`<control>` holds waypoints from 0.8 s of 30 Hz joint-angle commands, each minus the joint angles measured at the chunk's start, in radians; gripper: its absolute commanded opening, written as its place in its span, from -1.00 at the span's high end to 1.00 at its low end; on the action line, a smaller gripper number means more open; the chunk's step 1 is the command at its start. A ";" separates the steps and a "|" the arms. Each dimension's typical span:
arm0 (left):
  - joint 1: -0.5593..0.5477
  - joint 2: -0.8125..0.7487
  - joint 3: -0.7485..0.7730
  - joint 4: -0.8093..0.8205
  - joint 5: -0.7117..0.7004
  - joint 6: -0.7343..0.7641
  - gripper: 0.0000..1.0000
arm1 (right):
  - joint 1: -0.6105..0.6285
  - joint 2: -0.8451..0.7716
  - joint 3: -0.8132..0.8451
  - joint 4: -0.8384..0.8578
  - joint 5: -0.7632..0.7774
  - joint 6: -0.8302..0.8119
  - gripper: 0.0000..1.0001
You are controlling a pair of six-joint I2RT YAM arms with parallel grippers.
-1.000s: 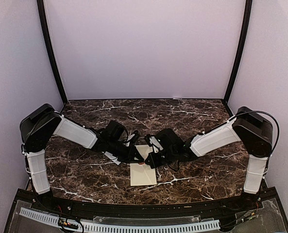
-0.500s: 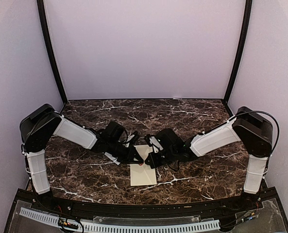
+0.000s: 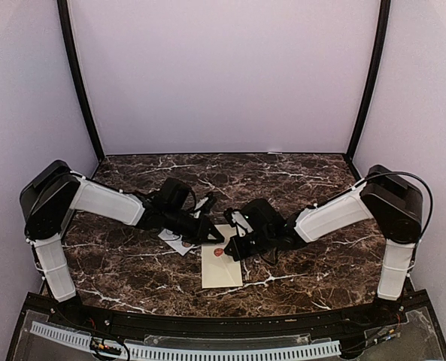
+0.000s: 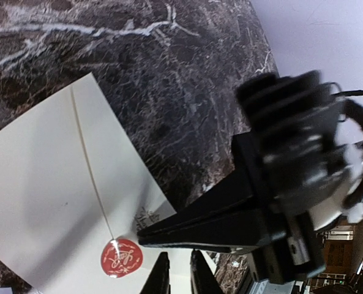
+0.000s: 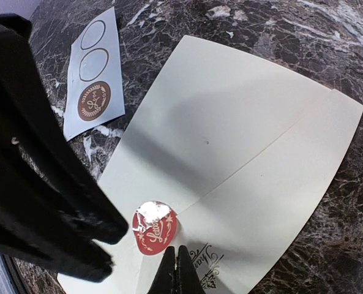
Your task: Place the letter into the envelope and seal it
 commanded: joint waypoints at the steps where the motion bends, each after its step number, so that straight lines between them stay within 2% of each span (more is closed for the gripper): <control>1: -0.005 -0.075 0.016 -0.021 -0.009 0.004 0.74 | -0.004 -0.042 0.004 -0.006 -0.018 0.008 1.00; 6: -0.005 -0.054 -0.008 0.008 -0.009 -0.015 0.75 | -0.005 -0.077 0.000 -0.010 -0.010 0.010 0.99; 12: -0.005 -0.046 -0.023 0.040 -0.011 -0.026 0.75 | -0.005 -0.125 -0.015 -0.032 0.020 0.011 0.84; 24: -0.025 0.046 -0.021 0.056 0.004 -0.033 0.85 | -0.015 -0.175 -0.077 -0.015 0.068 0.052 0.82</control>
